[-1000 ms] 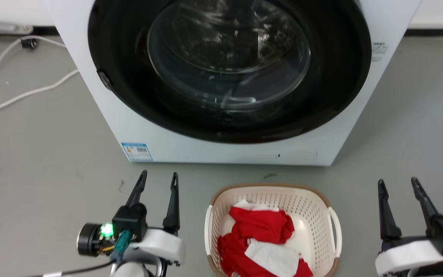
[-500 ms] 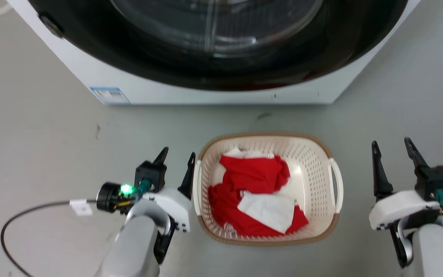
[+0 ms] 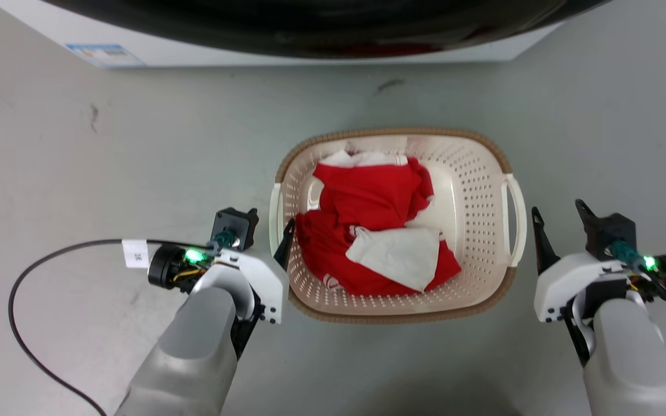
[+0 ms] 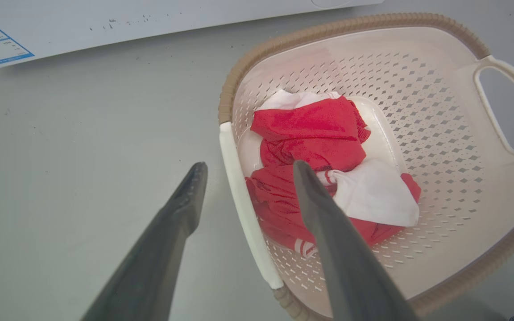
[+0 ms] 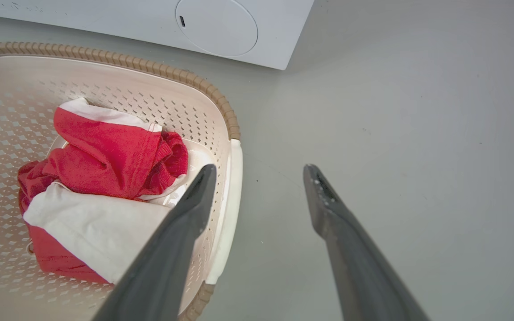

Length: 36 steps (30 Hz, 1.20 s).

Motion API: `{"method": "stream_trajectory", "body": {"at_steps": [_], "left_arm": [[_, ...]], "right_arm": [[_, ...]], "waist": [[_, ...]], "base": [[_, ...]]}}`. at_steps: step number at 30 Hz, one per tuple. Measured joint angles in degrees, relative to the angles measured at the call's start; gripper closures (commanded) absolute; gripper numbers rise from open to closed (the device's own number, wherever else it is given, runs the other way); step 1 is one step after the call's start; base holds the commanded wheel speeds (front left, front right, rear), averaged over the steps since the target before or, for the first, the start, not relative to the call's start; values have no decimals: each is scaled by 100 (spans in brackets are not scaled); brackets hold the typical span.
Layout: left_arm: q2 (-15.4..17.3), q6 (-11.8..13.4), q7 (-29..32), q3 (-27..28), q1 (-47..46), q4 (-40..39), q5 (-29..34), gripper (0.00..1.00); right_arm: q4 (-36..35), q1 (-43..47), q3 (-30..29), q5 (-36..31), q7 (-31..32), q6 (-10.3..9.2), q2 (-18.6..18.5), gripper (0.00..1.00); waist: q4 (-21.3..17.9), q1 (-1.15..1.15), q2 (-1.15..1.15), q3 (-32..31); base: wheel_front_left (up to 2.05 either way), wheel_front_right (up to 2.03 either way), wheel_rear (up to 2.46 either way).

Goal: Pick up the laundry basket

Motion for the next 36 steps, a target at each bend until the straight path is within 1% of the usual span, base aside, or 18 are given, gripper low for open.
{"method": "stream_trajectory", "body": {"at_steps": [6,12,18,23,24,25,31,36], "left_arm": [[5,-48,-1,-244,-456,548,-199,0],[2,-87,0,-528,-778,793,-449,0],[3,-90,25,-781,-997,1003,-686,0],[-2,-87,24,-928,-1131,1112,-808,0],[-3,-87,24,-968,-1152,1135,-813,58],[-4,-87,24,-1006,-1173,1154,-823,100],[-40,-77,46,-1156,-1196,1236,-994,100],[-21,-80,55,-1288,-1133,1266,-1154,100]], "right_arm": [[650,-542,-2,-232,0,0,2,0],[1268,-972,-186,-460,0,0,2,0],[1584,-1320,-308,-701,1,0,4,0],[1850,-1509,-315,-858,1,0,1,0],[1897,-1543,-318,-875,1,0,3,60],[1915,-1572,-325,-873,1,0,5,100],[2117,-1639,-261,-838,-1,4,51,100],[2267,-1602,-231,-838,-1,4,59,100]], "waist": [[6,0,0,499],[57,0,0,948],[82,0,0,1289],[86,-1,0,1445],[87,-1,0,1460],[91,-1,0,1468],[102,-1,0,1387],[116,-1,0,1142]], "base": [[0,0,0],[0,0,0],[0,0,0],[0,0,0],[0,0,0],[0,0,0],[0,0,0],[0,0,0]]}}
